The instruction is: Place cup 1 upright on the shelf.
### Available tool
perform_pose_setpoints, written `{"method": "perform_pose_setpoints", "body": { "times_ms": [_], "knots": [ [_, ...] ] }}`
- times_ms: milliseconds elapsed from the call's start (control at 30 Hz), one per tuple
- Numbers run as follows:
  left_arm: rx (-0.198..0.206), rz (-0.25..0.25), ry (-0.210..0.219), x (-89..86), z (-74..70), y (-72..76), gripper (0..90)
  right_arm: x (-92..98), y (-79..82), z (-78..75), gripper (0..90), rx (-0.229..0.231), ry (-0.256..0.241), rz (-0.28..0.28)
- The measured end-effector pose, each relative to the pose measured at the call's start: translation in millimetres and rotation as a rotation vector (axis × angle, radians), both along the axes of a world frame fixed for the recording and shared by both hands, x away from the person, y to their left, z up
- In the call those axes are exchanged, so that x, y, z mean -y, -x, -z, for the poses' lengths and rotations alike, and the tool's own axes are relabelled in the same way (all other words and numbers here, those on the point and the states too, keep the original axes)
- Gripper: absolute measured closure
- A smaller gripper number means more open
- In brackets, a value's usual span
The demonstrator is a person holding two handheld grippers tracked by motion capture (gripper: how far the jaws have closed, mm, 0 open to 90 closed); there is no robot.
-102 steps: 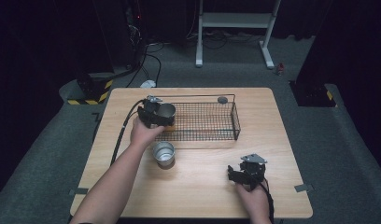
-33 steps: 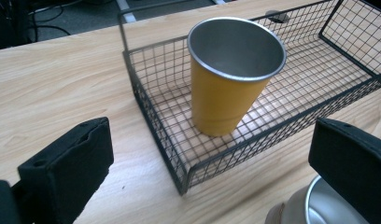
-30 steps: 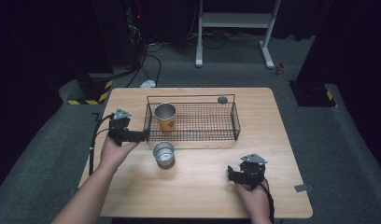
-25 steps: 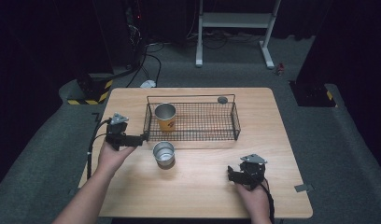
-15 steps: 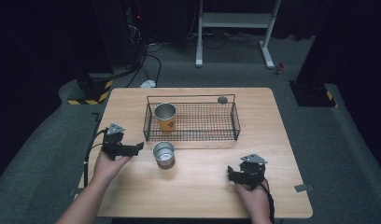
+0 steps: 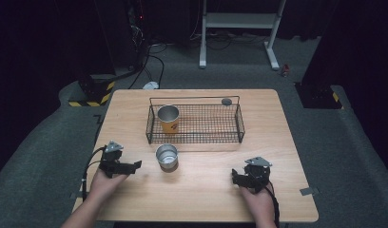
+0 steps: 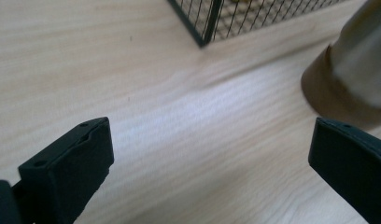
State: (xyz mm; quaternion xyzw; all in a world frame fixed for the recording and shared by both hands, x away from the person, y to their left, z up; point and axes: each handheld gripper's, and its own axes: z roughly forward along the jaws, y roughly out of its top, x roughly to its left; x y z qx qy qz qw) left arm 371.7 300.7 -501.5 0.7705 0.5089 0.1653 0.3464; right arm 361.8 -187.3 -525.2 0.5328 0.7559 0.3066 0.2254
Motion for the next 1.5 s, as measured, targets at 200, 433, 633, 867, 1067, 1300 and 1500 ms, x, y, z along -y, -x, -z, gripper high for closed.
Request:
{"method": "perform_pose_setpoints", "body": {
  "times_ms": [200,433,633,867,1067,1300,1500],
  "knots": [
    [-0.023,0.022,-0.054,-0.4,14.1,7.3,1.0,0.3,0.0,0.0,11.6,0.000,0.000,-0.004],
    [0.005,0.033,-0.098,6.2,25.0,14.8,0.5,0.3,0.0,0.0,11.6,0.000,0.000,-0.004],
    [0.010,0.046,-0.091,5.4,25.5,19.7,0.5,0.4,0.0,0.0,11.6,0.000,-0.001,-0.005],
    [0.020,0.025,-0.102,8.0,26.9,20.3,0.2,2.0,0.8,-0.2,11.6,-0.003,0.000,-0.013],
    [0.022,0.024,-0.095,8.1,27.3,21.4,0.3,0.1,-1.4,-2.5,13.5,-0.015,-0.006,-0.010],
    [0.022,0.023,-0.095,8.3,27.3,21.3,0.3,-18.9,-8.5,-14.2,13.6,-0.002,-0.021,-0.047],
    [0.022,0.026,-0.102,9.3,26.9,20.2,0.3,-40.9,-8.3,-29.4,13.1,0.048,-0.053,-0.079]
  ]
}}
